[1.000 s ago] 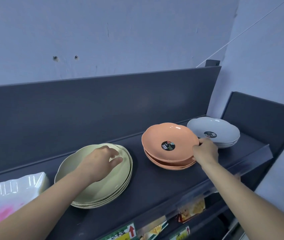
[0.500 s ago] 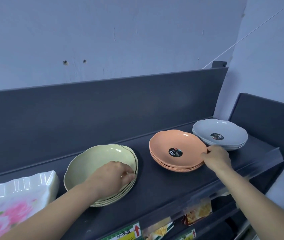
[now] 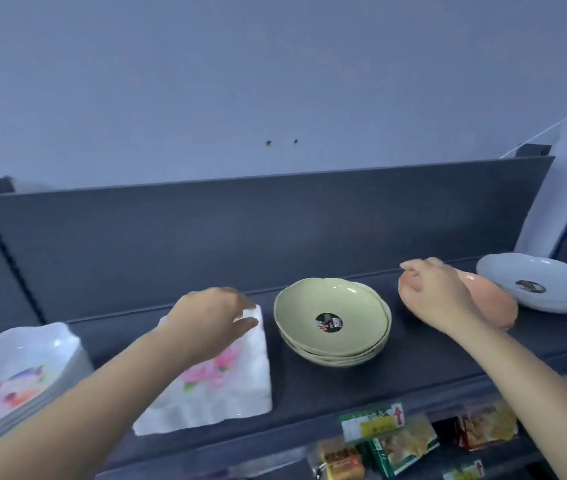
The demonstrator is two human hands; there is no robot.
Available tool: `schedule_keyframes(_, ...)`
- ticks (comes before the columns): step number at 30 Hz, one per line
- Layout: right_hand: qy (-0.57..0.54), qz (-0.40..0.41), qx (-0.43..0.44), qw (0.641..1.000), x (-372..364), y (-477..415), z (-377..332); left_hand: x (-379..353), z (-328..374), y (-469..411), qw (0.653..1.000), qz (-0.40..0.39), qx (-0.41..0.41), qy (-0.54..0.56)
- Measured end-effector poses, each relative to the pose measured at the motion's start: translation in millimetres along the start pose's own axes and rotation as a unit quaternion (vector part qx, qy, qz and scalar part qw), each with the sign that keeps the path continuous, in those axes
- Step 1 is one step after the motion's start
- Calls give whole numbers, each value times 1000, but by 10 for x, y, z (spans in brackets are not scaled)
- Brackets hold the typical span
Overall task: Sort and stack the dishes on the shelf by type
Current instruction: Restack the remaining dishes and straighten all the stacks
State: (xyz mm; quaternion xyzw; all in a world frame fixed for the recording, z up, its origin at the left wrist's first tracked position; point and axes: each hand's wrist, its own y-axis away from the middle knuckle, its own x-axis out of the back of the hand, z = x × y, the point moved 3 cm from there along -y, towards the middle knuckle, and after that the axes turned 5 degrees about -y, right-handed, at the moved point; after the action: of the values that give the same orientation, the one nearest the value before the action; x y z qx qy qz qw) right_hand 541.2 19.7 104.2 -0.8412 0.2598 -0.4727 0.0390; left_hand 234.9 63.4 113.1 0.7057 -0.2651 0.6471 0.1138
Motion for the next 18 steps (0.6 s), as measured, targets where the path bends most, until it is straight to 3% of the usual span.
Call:
schedule_keyframes(3, -63, -15, 51, 997, -269, 291, -794, 185, -970, 730, 996, 31, 89, -2)
schedule_keyframes(8, -86, -102, 172, 976, -881, 916, -2326, 272, -2342, 2249, 972, 21, 233, -35)
schedule_keyframes(18, -70, -243, 357, 899, -2036, 2063, -4849, 407, -3779, 4765, 880, 46, 468, -63)
